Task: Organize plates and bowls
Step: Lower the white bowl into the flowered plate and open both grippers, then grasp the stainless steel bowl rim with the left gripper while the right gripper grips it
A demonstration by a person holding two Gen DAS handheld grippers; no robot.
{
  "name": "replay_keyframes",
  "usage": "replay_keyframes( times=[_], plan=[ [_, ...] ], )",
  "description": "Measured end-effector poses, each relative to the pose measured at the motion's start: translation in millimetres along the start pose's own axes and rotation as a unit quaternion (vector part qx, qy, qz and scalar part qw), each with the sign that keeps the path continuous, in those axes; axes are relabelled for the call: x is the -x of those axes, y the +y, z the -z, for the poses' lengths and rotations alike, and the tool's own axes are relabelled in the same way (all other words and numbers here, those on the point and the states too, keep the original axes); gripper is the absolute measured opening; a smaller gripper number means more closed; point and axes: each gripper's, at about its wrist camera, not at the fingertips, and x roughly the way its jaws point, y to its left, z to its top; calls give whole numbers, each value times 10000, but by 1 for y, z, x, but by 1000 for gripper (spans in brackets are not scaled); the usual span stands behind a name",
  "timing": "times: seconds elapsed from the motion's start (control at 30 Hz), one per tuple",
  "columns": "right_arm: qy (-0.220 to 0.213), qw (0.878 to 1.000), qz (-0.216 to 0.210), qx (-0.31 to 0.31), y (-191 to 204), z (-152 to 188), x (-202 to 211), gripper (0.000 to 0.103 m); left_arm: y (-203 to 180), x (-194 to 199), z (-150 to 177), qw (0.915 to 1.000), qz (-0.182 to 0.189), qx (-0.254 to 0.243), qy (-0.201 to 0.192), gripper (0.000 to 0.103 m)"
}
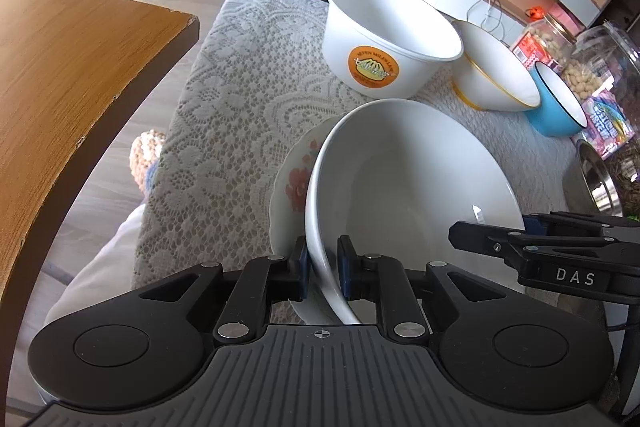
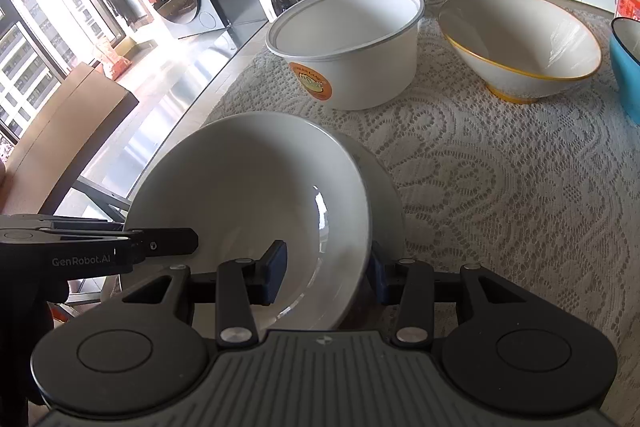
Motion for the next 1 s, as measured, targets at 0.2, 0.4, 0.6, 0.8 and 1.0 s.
replay_keyframes(
  times=[0.2,0.4,0.6,0.8,1.0],
  plan=[
    [-313,9990,283,161,1,-1,16,41,-4,4,0,9999,-80,-131,-19,19],
    [-353,9982,425,251,-3,5,17,41,-4,12,0,9996,-189,-202,-116,19],
    [-292,9980,502,254,-5,10,14,41,2,29,-2,9984,-349,-142,-423,19],
    [-633,9971,418,82,-14,12,35,41,-14,42,-7,9958,-552,-279,-674,18],
    [-1760,9792,941,-364,-48,34,93,52,-73,66,-22,9870,368,-461,-1497,17]
  ],
)
